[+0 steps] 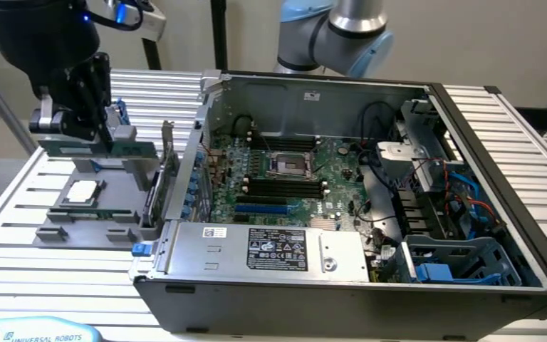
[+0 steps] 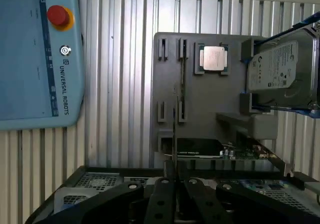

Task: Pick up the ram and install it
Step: 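Pick up the ram and move it above insertion slot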

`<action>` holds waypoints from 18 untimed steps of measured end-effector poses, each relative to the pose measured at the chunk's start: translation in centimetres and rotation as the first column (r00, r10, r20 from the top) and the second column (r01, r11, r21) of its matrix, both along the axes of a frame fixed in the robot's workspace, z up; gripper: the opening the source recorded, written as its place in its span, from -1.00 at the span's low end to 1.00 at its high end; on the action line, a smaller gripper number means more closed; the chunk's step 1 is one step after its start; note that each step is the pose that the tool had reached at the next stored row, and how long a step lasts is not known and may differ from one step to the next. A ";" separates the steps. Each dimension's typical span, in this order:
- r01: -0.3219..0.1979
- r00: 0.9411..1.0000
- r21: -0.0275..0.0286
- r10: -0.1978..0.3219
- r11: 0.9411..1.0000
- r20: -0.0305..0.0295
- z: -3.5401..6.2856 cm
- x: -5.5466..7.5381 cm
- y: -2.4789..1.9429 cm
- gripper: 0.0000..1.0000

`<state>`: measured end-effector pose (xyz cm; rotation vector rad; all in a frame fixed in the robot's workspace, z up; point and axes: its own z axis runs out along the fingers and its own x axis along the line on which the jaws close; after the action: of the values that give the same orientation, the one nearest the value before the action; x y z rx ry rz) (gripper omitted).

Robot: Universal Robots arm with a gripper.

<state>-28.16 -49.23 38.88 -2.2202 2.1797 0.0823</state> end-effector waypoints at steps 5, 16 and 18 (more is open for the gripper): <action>0.000 1.000 0.011 0.000 1.000 -0.001 1.40 2.3 0.00 -0.73; 0.000 1.000 0.051 0.000 0.999 -0.001 1.79 7.3 0.00 -0.73; 0.000 1.000 0.057 0.000 0.998 -0.001 1.79 8.2 0.00 -0.73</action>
<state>-19.98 -49.24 40.67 -2.1909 2.1499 0.1434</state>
